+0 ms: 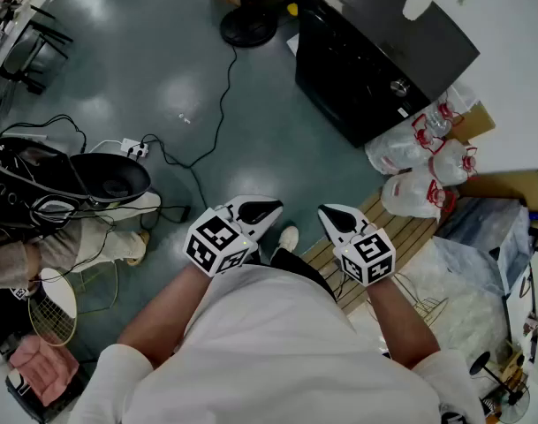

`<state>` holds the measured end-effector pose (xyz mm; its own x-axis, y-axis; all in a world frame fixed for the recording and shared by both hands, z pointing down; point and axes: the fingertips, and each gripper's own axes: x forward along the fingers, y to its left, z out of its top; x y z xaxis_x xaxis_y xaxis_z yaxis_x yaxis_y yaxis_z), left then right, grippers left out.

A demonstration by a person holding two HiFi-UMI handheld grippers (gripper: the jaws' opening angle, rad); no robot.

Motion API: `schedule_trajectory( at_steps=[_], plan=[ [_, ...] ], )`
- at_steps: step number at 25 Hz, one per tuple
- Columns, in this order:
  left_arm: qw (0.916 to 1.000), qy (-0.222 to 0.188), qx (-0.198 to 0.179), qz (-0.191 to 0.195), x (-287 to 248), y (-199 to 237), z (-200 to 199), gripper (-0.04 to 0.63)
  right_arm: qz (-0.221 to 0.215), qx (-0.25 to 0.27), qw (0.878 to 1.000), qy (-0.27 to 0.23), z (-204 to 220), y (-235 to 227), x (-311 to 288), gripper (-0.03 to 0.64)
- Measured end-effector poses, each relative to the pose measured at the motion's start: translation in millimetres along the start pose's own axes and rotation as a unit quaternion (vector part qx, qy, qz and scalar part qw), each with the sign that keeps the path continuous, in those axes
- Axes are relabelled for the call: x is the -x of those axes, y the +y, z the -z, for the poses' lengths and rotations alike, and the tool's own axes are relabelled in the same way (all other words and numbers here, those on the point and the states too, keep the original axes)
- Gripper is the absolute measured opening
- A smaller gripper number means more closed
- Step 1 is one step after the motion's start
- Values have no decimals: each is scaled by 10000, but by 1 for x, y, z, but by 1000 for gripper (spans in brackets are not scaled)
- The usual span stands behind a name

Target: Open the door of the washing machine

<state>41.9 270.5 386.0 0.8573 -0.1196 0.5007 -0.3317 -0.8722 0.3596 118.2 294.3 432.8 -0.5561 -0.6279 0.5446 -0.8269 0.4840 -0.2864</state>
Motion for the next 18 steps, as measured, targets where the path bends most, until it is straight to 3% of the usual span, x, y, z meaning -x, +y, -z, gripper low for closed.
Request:
schedule_trajectory(
  at_steps=[9, 14, 18],
  plan=[
    [10000, -50, 5, 73, -8, 11, -7, 20, 101, 91, 9999, -17, -12, -19, -11, 6],
    [9995, -285, -38, 96, -4, 57, -32, 20, 151, 151, 9997, 91, -41, -34, -44, 8],
    [9991, -425, -29, -8, 16, 109, -50, 20, 176, 479, 9983, 266, -79, -42, -83, 9]
  ],
)
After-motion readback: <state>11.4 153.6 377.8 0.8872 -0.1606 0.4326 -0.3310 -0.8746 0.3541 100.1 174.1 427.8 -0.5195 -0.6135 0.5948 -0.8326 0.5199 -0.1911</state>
